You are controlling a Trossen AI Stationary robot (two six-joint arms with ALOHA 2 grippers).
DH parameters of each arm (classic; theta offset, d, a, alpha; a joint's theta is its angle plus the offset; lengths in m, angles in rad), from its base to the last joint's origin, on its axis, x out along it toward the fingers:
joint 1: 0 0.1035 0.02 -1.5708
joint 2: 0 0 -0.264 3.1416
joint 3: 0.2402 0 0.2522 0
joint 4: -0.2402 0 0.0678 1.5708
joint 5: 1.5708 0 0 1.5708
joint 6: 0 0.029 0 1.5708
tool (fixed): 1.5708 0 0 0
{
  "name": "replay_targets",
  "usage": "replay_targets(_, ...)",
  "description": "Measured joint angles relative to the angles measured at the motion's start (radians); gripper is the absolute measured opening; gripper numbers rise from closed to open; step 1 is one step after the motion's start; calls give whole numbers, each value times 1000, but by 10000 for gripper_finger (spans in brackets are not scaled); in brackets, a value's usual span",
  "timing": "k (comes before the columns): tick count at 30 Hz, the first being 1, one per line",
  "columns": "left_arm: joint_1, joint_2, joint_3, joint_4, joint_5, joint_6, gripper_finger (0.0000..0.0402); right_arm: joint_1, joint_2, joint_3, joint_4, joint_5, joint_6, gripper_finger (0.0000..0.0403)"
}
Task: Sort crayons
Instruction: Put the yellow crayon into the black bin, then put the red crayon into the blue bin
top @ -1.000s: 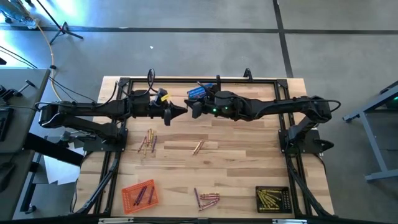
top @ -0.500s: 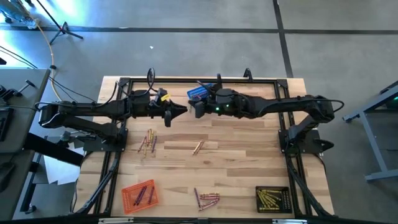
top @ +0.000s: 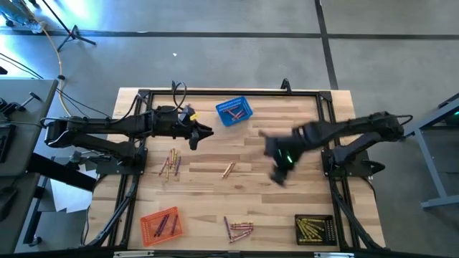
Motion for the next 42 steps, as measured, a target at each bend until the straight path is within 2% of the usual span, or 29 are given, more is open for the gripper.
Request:
replay_targets(4,0,0,0,-55,0,0,102,206,0,-28,-152,28,-79,9)
replay_targets(8,0,0,0,-63,1,0,102,376,0,-112,-140,40,-3,9)
replay_targets(13,0,0,0,-63,1,0,102,535,1,-245,66,-20,153,16)
replay_targets(17,0,0,0,-63,1,0,102,615,1,-312,277,-3,253,9)
replay_targets(22,0,0,0,-63,1,28,102,669,1,-374,345,12,343,9)
replay_targets(28,0,0,0,-63,1,38,102,685,1,-442,407,12,520,39)
replay_targets(34,0,0,0,-76,1,37,102,674,1,-463,483,31,540,56)
replay_targets(37,0,0,0,-101,1,37,102,674,1,-463,480,79,538,62)
replay_targets(42,9,0,0,-153,-5,67,102,637,1,-463,505,227,612,65)
